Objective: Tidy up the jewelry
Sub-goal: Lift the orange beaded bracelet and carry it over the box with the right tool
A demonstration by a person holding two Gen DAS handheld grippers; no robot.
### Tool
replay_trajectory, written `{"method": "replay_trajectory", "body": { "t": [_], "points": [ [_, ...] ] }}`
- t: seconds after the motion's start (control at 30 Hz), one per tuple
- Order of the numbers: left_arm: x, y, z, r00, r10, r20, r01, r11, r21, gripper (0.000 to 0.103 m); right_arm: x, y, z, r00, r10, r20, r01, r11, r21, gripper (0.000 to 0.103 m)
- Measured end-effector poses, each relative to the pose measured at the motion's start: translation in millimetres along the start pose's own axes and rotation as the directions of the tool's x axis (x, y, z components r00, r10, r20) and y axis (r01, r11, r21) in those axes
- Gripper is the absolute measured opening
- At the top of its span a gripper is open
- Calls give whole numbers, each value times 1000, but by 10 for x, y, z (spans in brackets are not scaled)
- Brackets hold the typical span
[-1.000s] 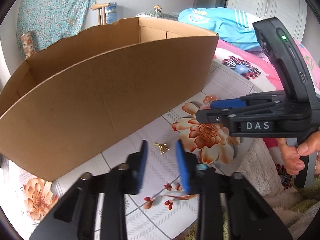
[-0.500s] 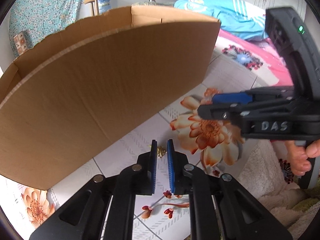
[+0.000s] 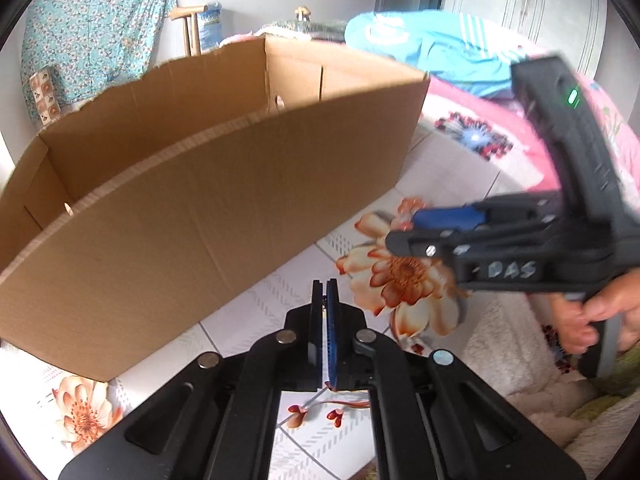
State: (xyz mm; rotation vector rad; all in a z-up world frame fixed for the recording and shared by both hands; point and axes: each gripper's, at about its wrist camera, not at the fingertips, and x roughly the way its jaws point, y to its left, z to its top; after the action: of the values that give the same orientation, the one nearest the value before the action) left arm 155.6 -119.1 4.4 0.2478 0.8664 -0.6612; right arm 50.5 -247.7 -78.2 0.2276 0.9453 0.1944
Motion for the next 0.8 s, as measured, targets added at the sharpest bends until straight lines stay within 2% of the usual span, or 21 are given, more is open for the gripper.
{"method": "replay_trajectory", "body": {
  "t": [0.1,0.2,0.27,0.43,0.5,0.6,0.8],
  "points": [
    [-146,12,-16,1000,-1,32,2,1000,-8,1,14,80,-12,998,-67,5,68,996,-49,27],
    [-278,-21,-83,998,-6,60,7,1000,-14,1,29,146,-29,989,-150,17,151,985,-90,7],
    [-394,-32,-164,997,-12,80,13,1000,-16,1,23,130,-25,988,-154,17,155,985,-79,7],
    [-656,-128,-243,991,-29,131,33,999,-26,1,-79,-46,-47,998,-51,28,50,998,46,7],
    [-870,-378,-445,987,-40,154,46,998,-32,1,-181,-120,-48,998,-1,56,-4,996,91,7],
    [-1017,-386,-469,981,-59,186,67,997,-41,1,-351,-244,-45,992,70,105,-86,985,152,7],
    [-1251,-349,-415,967,-87,239,102,993,-53,1,-644,-468,-46,963,181,200,-227,943,244,7]
  ]
}}
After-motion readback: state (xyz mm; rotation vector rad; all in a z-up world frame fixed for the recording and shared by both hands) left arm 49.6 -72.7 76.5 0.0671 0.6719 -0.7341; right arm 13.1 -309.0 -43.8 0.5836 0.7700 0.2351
